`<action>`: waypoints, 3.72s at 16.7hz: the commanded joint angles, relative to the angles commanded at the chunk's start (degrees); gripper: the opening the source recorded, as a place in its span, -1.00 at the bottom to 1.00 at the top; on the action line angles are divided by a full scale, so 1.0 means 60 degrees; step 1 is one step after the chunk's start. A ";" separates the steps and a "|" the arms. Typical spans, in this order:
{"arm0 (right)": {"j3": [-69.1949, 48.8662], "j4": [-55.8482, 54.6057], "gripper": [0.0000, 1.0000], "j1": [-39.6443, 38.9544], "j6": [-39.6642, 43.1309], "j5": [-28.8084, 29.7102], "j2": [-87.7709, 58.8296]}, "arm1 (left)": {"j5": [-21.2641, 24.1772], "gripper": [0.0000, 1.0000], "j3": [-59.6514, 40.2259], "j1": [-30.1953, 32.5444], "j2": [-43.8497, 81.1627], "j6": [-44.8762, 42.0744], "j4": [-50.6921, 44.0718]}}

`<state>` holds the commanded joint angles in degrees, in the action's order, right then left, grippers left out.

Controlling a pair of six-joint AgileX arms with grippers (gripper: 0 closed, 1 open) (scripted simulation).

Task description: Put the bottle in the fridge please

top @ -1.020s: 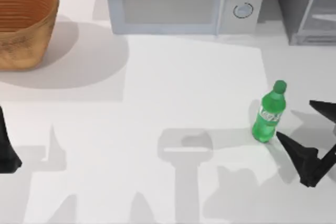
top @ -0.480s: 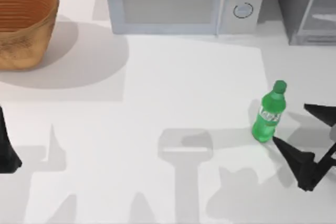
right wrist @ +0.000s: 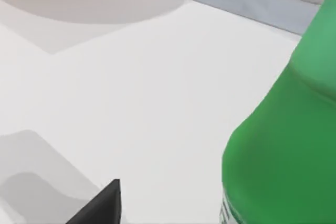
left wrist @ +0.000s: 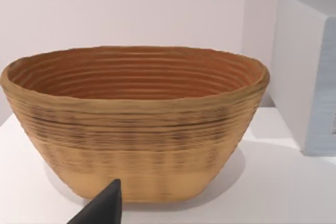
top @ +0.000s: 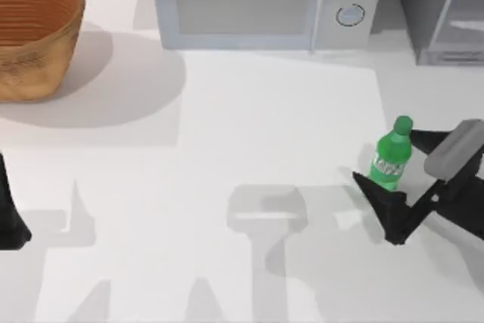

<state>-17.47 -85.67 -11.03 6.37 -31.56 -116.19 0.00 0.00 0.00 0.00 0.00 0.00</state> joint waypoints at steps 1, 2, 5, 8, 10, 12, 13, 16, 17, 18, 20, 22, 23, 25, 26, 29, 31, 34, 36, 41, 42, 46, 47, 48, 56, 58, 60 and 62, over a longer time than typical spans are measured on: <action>-0.0098 0.0010 1.00 -0.0089 -0.0024 0.0087 -0.0076 | 0.0000 1.00 0.0000 0.0000 0.0000 0.0000 0.0000; -0.0116 0.0012 1.00 -0.0105 -0.0028 0.0104 -0.0091 | 0.0000 1.00 0.0000 0.0000 0.0000 0.0000 0.0000; -0.0116 0.0012 1.00 -0.0105 -0.0028 0.0104 -0.0091 | 0.0000 1.00 0.0000 0.0000 0.0000 0.0000 0.0000; -0.0116 0.0012 0.55 -0.0105 -0.0028 0.0104 -0.0091 | 0.0000 1.00 0.0000 0.0000 0.0000 0.0000 0.0000; -0.0116 0.0012 0.25 -0.0105 -0.0028 0.0104 -0.0091 | 0.0000 1.00 0.0000 0.0000 0.0000 0.0000 0.0000; -0.0116 0.0012 -0.04 -0.0105 -0.0028 0.0104 -0.0091 | 0.0000 1.00 0.0000 0.0000 0.0000 0.0000 0.0000; -0.0116 0.0012 -0.19 -0.0105 -0.0028 0.0104 -0.0091 | 0.0000 1.00 0.0000 0.0000 0.0000 0.0000 0.0000; -0.0116 0.0012 -0.64 -0.0105 -0.0028 0.0104 -0.0091 | 0.0000 1.00 0.0000 0.0000 0.0000 0.0000 0.0000; -0.0116 0.0012 -0.79 -0.0105 -0.0028 0.0104 -0.0091 | 0.0000 1.00 0.0000 0.0000 0.0000 0.0000 0.0000; -0.0116 0.0012 -0.94 -0.0105 -0.0028 0.0104 -0.0091 | 0.0000 1.00 0.0000 0.0000 0.0000 0.0000 0.0000; -0.0116 0.0012 -0.98 -0.0105 -0.0028 0.0104 -0.0091 | 0.0000 1.00 0.0000 0.0000 0.0000 0.0000 0.0000; -0.0116 0.0012 -0.98 -0.0105 -0.0028 0.0104 -0.0091 | 0.0000 1.00 0.0000 0.0000 0.0000 0.0000 0.0000; -0.0116 0.0012 -0.98 -0.0105 -0.0028 0.0104 -0.0091 | 0.0000 1.00 0.0000 0.0000 0.0000 0.0000 0.0000; -0.0116 0.0012 -0.98 -0.0105 -0.0028 0.0104 -0.0091 | 0.0000 1.00 0.0000 0.0000 0.0000 0.0000 0.0000; -0.0116 0.0012 -0.98 -0.0105 -0.0028 0.0104 -0.0091 | 0.0000 1.00 0.0000 0.0000 0.0000 0.0000 0.0000; -0.0133 0.0159 -0.98 0.0051 0.0033 -0.0024 0.0052 | 0.0000 1.00 0.0000 0.0000 0.0000 0.0000 0.0000; -0.0182 0.0690 -0.98 0.0570 0.0226 -0.0473 0.0504 | 0.0000 1.00 0.0000 0.0000 0.0000 0.0000 0.0000; -0.0238 0.2170 -0.98 0.1724 0.0605 -0.1603 0.1481 | 0.0000 1.00 0.0000 0.0000 0.0000 0.0000 0.0000; -0.0270 0.3354 -0.98 0.2581 0.0895 -0.2484 0.2229 | 0.0000 1.00 0.0000 0.0000 0.0000 0.0000 0.0000; -0.0379 0.4977 -0.98 0.4008 0.1536 -0.3901 0.3540 | 0.0000 1.00 0.0000 0.0000 0.0000 0.0000 0.0000; -0.0382 0.5000 -0.98 0.4030 0.1551 -0.3923 0.3562 | 0.0000 1.00 0.0000 0.0000 0.0000 0.0000 0.0000; -0.0353 0.4996 -0.98 0.3987 0.1524 -0.3897 0.3528 | 0.0000 1.00 0.0000 0.0000 0.0000 0.0000 0.0000; -0.0337 0.5054 -0.98 0.3961 0.1511 -0.3845 0.3631 | 0.0000 1.00 0.0000 0.0000 0.0000 0.0000 0.0000; -0.0300 0.5171 -0.98 0.3917 0.1482 -0.3737 0.3835 | 0.0000 1.00 0.0000 0.0000 0.0000 0.0000 0.0000; 0.0684 0.7962 -0.98 0.3265 0.0683 -0.0999 0.8879 | 0.0000 1.00 0.0000 0.0000 0.0000 0.0000 0.0000; 0.1058 0.9004 -0.98 0.3050 0.0383 0.0043 1.0773 | 0.0000 1.00 0.0000 0.0000 0.0000 0.0000 0.0000; 0.1441 1.0083 -0.98 0.2821 0.0079 0.1121 1.2708 | 0.0000 1.00 0.0000 0.0000 0.0000 0.0000 0.0000; 0.1815 1.1140 -0.98 0.2590 -0.0215 0.2176 1.4572 | 0.0000 1.00 0.0000 0.0000 0.0000 0.0000 0.0000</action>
<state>-6.58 -18.83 4.51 5.08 -18.50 -28.76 0.00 0.00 0.00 0.00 0.00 0.00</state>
